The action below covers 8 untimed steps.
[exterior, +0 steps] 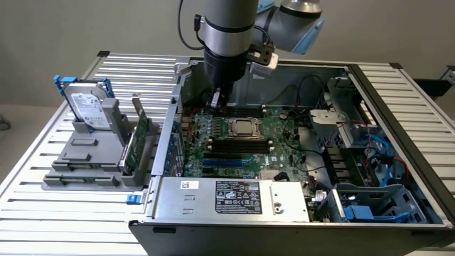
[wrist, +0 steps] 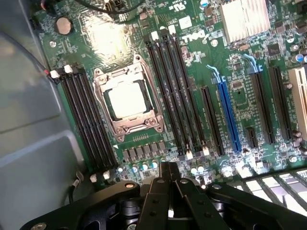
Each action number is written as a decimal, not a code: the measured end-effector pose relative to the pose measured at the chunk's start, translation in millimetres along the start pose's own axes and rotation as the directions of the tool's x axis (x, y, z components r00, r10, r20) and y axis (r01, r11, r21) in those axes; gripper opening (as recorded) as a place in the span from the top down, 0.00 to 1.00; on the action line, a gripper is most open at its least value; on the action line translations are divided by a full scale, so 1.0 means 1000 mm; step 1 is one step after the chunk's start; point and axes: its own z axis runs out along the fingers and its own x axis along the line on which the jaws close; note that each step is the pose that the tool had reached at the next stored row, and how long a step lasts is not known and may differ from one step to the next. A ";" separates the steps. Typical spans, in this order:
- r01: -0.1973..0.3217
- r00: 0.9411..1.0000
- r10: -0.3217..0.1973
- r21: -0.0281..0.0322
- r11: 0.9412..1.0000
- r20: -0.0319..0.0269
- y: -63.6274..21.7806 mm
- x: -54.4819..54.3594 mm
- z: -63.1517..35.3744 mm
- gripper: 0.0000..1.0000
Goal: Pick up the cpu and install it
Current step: 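Install the second cpu locking lever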
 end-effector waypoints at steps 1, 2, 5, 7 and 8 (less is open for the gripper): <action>0.014 1.000 -0.014 -0.007 1.000 -0.002 0.0000 0.000 0.0000 0.89; 0.028 1.000 -0.028 -0.015 1.000 -0.003 0.0000 0.000 0.0000 0.89; 0.068 0.998 -0.069 -0.038 0.997 -0.008 0.0001 0.000 -0.0001 0.89; 0.097 0.995 -0.098 -0.052 0.994 -0.010 0.0001 0.000 -0.0001 0.89; 0.108 0.994 -0.109 -0.055 0.993 -0.010 0.0002 0.000 0.0000 0.89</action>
